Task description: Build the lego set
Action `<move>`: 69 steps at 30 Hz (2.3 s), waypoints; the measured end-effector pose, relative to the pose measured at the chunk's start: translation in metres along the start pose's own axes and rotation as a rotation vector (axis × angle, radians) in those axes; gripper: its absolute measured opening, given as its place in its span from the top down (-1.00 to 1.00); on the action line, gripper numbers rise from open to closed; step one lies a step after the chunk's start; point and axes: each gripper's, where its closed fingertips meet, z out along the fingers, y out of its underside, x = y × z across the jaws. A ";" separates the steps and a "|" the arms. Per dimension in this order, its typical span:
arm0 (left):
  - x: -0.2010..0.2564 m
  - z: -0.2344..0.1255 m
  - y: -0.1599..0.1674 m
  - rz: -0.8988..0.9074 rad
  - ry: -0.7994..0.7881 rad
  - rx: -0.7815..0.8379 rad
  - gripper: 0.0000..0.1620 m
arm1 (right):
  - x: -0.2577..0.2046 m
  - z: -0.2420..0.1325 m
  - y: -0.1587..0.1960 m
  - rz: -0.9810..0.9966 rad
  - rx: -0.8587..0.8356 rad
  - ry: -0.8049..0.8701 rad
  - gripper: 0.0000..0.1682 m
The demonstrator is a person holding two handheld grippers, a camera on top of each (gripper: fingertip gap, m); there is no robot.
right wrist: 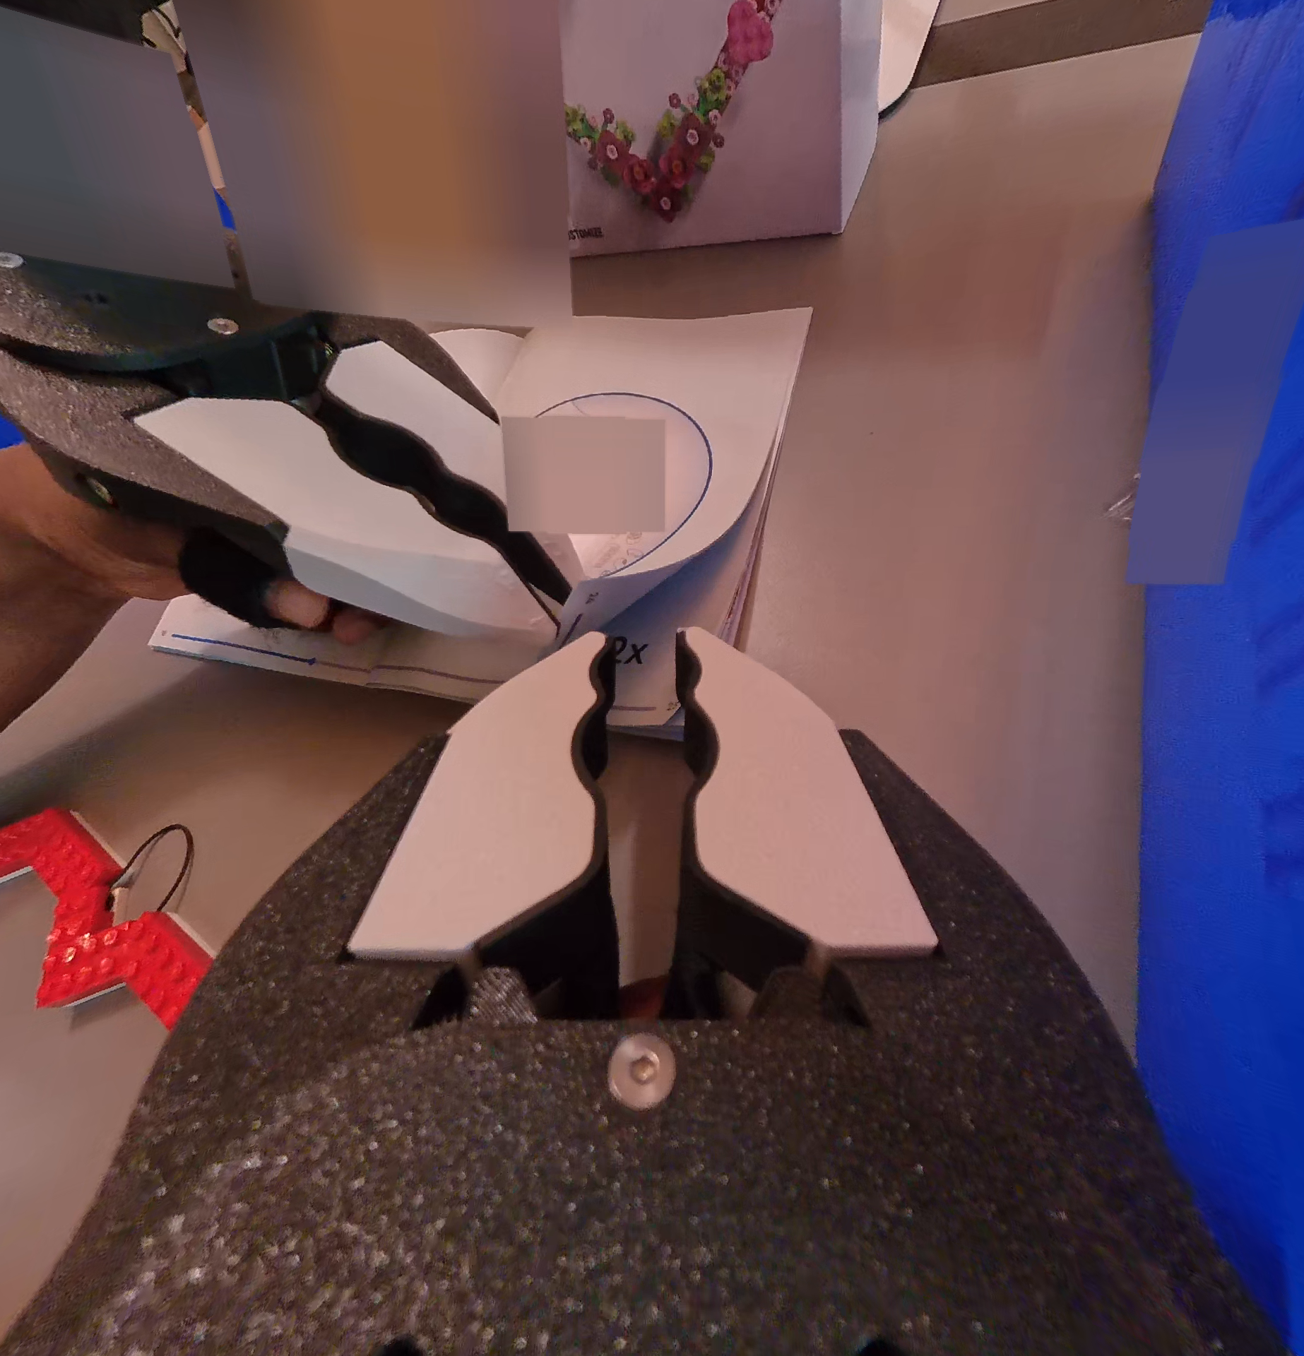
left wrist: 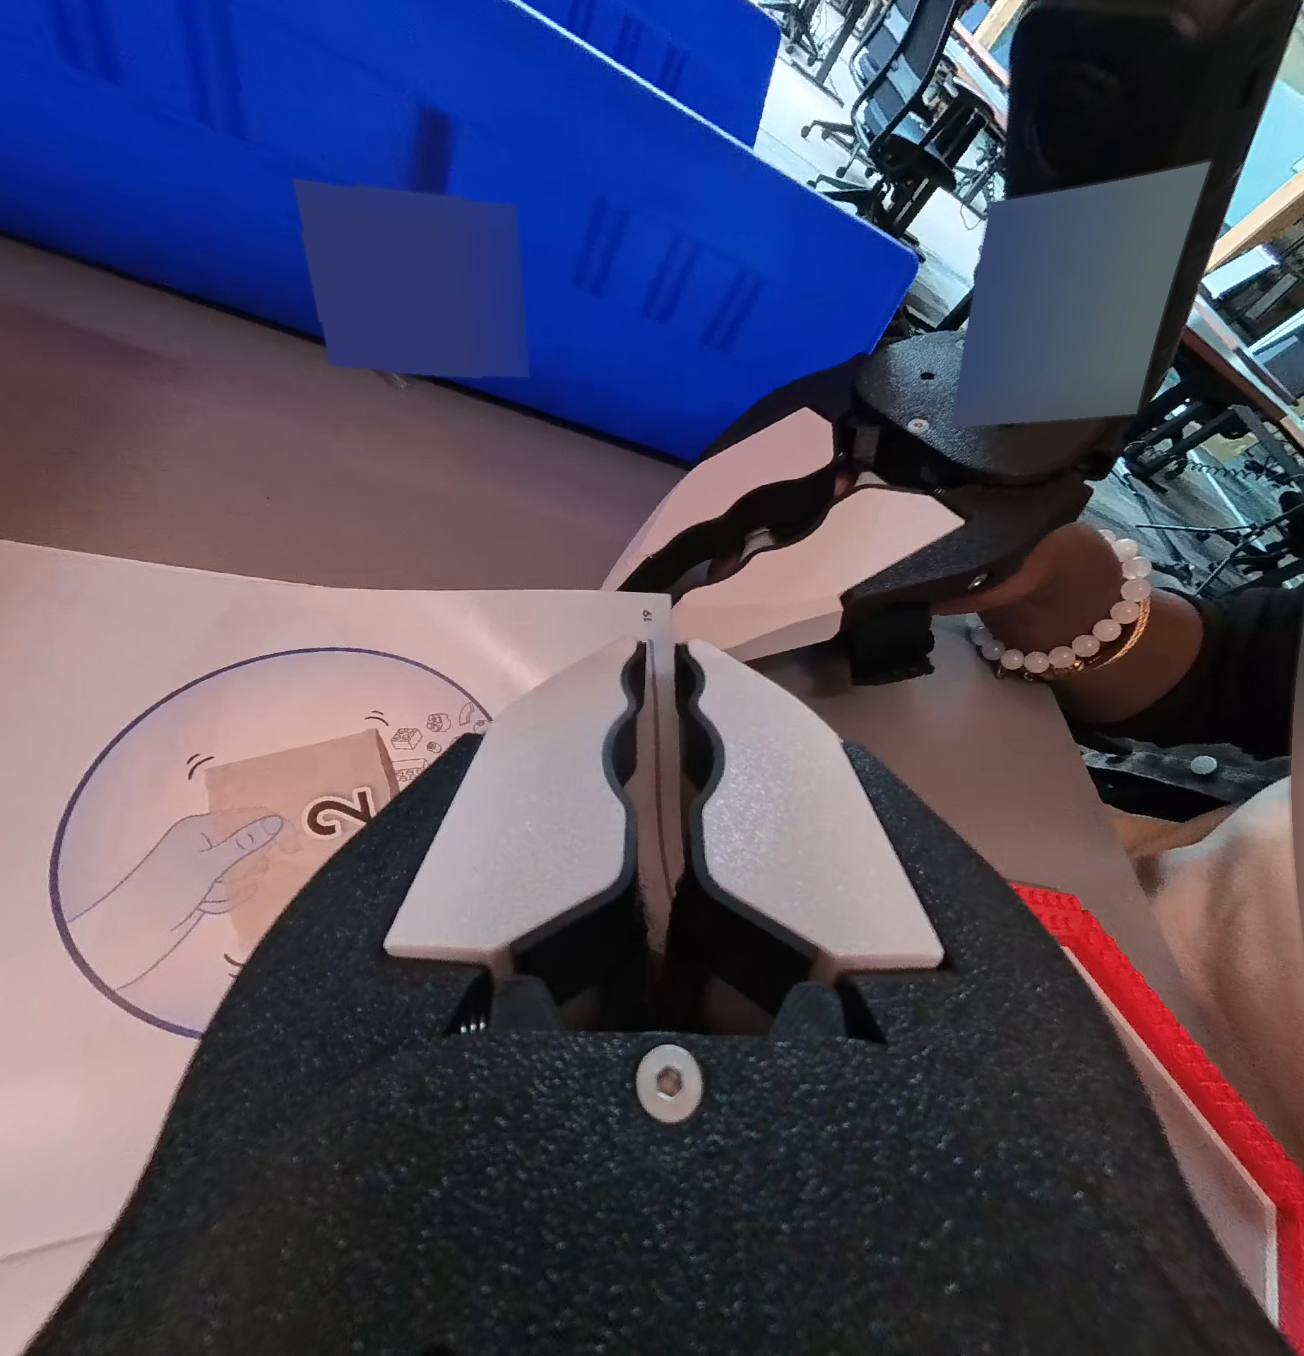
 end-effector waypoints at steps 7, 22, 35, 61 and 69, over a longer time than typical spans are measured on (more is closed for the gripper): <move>0.001 0.000 0.000 -0.007 0.016 0.003 0.91 | 0.000 0.001 0.001 -0.001 -0.005 -0.003 0.82; 0.002 0.001 0.001 -0.011 0.023 -0.013 0.85 | -0.001 0.002 0.001 -0.004 -0.012 -0.007 0.82; 0.016 -0.011 -0.001 0.105 0.020 -0.021 0.75 | 0.000 0.001 0.001 0.005 -0.011 -0.009 0.82; -0.010 -0.011 0.028 0.341 -0.284 -0.161 0.44 | -0.001 0.003 0.003 0.026 -0.024 -0.026 0.82; -0.010 -0.016 0.020 0.361 -0.298 -0.096 0.60 | -0.002 0.003 0.004 0.025 -0.029 -0.029 0.82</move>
